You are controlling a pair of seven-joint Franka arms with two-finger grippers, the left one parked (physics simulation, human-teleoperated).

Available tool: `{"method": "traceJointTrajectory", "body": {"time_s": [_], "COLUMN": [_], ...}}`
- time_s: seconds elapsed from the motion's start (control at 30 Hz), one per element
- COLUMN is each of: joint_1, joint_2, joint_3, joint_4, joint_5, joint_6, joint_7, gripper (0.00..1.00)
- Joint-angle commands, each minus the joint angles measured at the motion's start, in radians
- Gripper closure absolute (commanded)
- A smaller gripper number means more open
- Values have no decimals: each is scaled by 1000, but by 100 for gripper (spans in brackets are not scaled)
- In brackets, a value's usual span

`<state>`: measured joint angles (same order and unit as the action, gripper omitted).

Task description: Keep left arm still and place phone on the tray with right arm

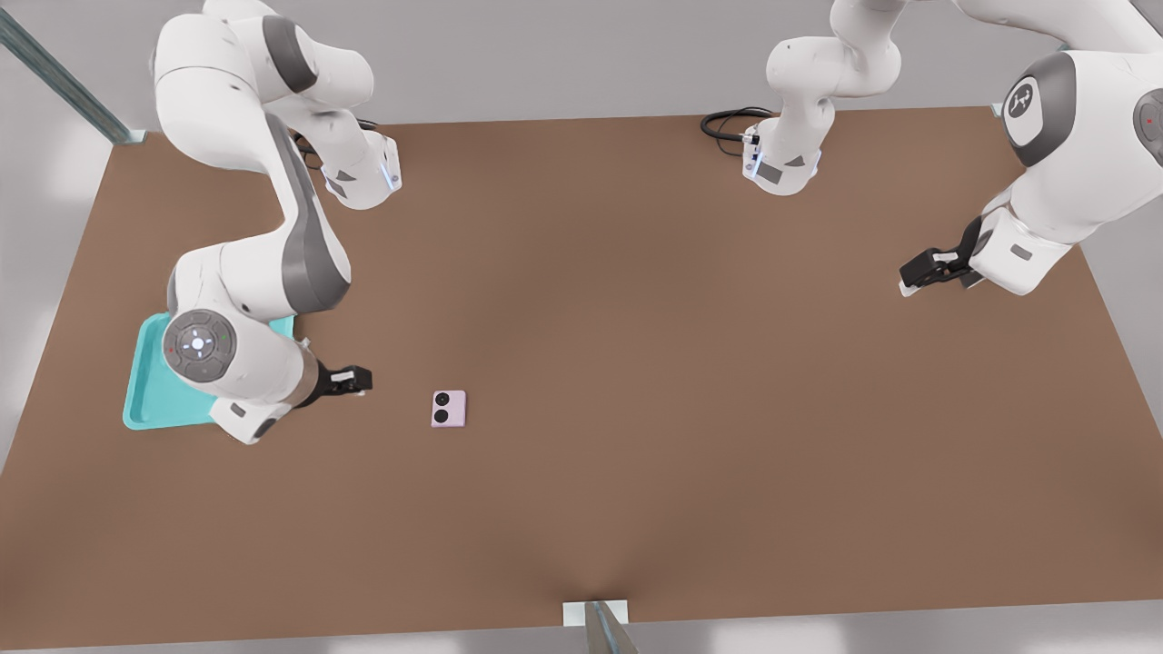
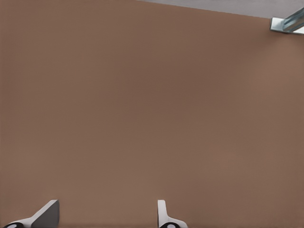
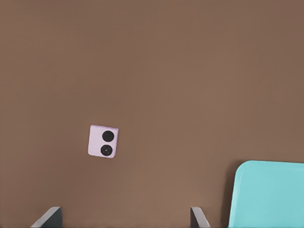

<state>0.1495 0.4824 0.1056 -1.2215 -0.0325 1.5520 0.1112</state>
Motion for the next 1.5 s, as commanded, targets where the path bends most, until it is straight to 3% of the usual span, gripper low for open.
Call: {"method": "traceJointTrajectory", "body": {"time_s": [0.0, 0.17, 0.3, 0.53, 0.8, 1.47], "joint_1": [21, 76, 110, 102, 62, 81], "joint_2": [-1, 61, 124, 124, 151, 216], "joint_3": [0, 26, 26, 46, 45, 52], "joint_4": [-45, -93, -96, -292, -303, -403], "joint_5": [3, 2, 3, 5, 59, 3], "joint_6": [118, 260, 296, 510, 523, 649], "joint_7": [179, 363, 369, 403, 432, 415], "gripper": [0, 0, 0, 2, 2, 0]}}
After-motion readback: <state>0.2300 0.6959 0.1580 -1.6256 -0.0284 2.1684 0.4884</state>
